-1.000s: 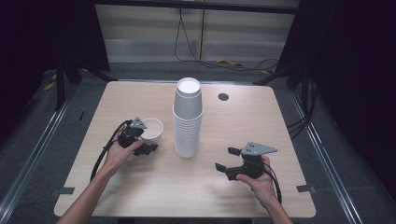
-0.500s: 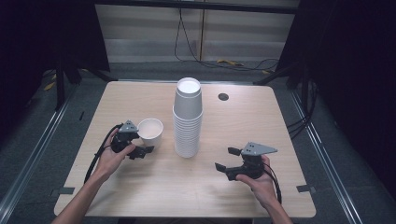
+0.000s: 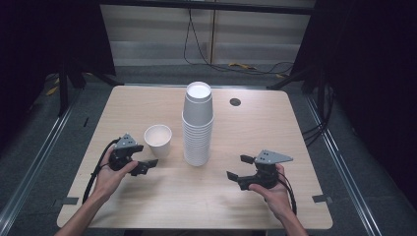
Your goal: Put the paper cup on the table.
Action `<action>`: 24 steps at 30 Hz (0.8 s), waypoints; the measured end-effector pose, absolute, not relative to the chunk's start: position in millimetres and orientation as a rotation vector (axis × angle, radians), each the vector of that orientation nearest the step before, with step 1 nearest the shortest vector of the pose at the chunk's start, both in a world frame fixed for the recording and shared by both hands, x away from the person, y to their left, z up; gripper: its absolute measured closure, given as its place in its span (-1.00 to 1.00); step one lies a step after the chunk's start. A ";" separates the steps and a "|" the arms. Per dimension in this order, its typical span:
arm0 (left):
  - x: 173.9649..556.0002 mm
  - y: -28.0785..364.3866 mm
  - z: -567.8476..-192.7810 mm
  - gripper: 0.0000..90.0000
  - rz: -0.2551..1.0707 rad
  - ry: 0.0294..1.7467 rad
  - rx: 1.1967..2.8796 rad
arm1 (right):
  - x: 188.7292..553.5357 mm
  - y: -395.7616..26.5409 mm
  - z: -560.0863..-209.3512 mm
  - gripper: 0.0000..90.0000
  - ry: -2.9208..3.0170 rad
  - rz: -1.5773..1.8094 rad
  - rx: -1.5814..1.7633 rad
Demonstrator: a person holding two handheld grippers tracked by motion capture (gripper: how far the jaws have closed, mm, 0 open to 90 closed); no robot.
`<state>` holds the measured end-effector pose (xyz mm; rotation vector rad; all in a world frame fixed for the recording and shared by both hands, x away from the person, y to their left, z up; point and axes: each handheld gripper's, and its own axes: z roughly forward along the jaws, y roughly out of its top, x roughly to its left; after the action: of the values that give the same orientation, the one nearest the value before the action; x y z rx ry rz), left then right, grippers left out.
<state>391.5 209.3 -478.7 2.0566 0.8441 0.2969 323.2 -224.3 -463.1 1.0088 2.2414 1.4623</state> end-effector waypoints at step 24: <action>331.3 186.4 -490.2 -0.65 0.247 0.753 1.922 | 320.8 -221.7 -464.9 -0.64 2.238 1.480 0.997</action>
<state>331.3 186.4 -490.2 1.9216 0.7526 0.2471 320.8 -221.7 -464.9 0.9971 2.2379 1.4798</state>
